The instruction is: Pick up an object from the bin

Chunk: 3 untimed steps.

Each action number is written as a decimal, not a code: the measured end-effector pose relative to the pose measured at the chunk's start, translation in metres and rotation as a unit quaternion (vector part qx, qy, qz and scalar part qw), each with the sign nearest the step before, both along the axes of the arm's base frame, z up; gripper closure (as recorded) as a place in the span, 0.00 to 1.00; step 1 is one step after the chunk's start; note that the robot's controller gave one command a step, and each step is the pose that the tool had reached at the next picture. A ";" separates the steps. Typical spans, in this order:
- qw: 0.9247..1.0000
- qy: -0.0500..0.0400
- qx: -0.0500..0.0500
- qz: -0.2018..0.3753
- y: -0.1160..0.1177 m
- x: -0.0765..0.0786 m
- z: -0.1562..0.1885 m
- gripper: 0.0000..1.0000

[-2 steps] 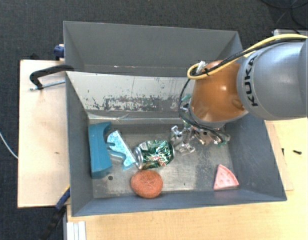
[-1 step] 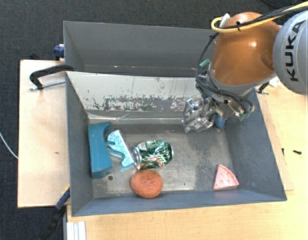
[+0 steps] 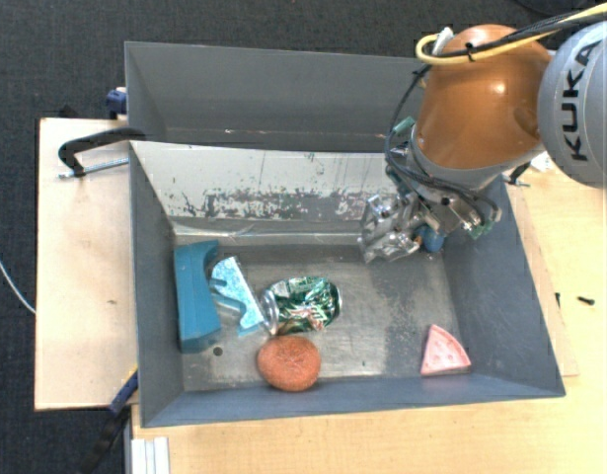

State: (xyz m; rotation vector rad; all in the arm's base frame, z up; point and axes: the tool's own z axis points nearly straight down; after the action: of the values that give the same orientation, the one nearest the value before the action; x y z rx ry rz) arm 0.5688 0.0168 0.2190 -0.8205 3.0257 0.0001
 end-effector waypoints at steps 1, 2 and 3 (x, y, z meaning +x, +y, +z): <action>1.000 0.003 0.000 0.017 0.010 0.004 -0.075 0.00; 1.000 0.003 0.000 0.017 0.010 0.004 -0.075 0.00; 1.000 -0.002 0.000 0.019 0.047 -0.019 -0.144 1.00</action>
Offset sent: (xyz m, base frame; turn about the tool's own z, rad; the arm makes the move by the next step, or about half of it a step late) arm 0.0000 0.0000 0.0000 0.0000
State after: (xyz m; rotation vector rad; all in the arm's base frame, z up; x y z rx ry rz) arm 0.5497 0.0634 0.0748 -0.8773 3.0057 -0.0024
